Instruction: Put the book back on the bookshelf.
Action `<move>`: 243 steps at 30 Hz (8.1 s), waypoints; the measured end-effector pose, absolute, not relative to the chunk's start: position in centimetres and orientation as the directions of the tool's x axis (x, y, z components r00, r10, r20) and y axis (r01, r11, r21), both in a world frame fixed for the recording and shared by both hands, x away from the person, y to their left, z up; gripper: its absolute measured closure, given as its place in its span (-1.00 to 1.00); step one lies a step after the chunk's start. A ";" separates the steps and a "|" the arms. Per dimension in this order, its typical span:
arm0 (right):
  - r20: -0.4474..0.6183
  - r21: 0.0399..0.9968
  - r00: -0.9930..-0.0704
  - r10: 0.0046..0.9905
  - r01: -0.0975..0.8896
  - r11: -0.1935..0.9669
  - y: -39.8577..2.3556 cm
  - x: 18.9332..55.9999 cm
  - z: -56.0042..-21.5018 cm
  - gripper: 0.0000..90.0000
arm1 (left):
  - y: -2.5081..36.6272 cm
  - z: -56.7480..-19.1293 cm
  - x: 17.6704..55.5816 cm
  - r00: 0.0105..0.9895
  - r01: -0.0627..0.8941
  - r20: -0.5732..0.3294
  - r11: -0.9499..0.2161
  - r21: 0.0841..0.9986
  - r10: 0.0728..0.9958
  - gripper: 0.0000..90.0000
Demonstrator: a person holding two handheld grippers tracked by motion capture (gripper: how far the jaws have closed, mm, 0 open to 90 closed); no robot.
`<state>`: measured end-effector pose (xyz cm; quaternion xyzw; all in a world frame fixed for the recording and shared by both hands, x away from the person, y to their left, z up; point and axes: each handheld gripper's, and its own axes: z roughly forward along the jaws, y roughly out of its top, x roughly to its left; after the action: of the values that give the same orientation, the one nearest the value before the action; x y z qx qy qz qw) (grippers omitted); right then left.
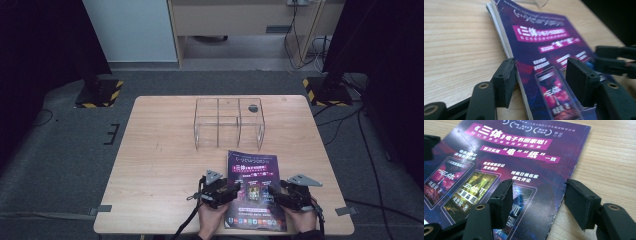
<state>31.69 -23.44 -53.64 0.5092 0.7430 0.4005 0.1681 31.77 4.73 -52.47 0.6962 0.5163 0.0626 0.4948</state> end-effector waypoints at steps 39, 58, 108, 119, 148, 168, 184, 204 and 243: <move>0.135 0.766 -0.417 0.899 0.619 0.172 -23.4 31.7 -53.6 -0.17 | 3.2 -53.3 32.8 0.465 0.666 -0.295 -0.110 0.738 0.835 -0.29; 0.136 0.766 -0.419 0.898 0.619 0.173 -23.4 31.7 -53.6 -0.18 | 3.1 -51.9 31.8 0.503 0.639 -0.406 -0.011 0.769 0.763 -0.17; 0.324 0.768 -0.465 0.824 0.638 0.058 -24.7 31.9 -52.7 -0.50 | 3.0 -48.5 30.0 0.642 0.498 -0.350 -0.024 0.867 0.682 0.89; 0.445 0.730 -0.499 0.743 0.683 0.021 -24.6 32.6 -53.5 -0.50 | 3.1 -48.4 29.7 0.657 0.472 -0.330 -0.028 0.881 0.678 0.89; 0.622 0.616 -0.419 0.661 0.784 -0.083 -24.8 32.1 -51.7 0.74 | 5.5 -49.5 30.5 0.623 0.490 -0.326 -0.030 0.871 0.711 0.81; 0.613 0.699 -0.499 0.613 0.704 -0.127 -25.0 31.1 -48.6 0.88 | 6.8 -50.6 31.3 0.580 0.543 -0.338 -0.043 0.838 0.742 0.04; 0.591 0.739 -0.548 0.592 0.662 -0.126 -24.3 30.5 -46.9 0.88 | 12.2 -47.9 32.1 0.485 0.533 -0.229 -0.077 0.843 0.844 -0.33; 0.511 0.832 -0.609 0.607 0.529 -0.168 -23.8 30.5 -41.3 0.88 | 21.0 -51.0 31.7 0.316 0.615 -0.081 -0.139 0.776 0.945 -0.38; 0.415 0.910 -0.590 0.692 0.264 -0.320 -24.9 34.4 -32.1 0.88 | 22.5 -53.5 33.7 0.217 0.667 0.008 -0.154 0.729 0.976 -0.59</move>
<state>34.45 -24.89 -32.10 0.4254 0.5622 0.6922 0.1545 33.71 22.49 -53.48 0.7169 0.5730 0.2513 0.3075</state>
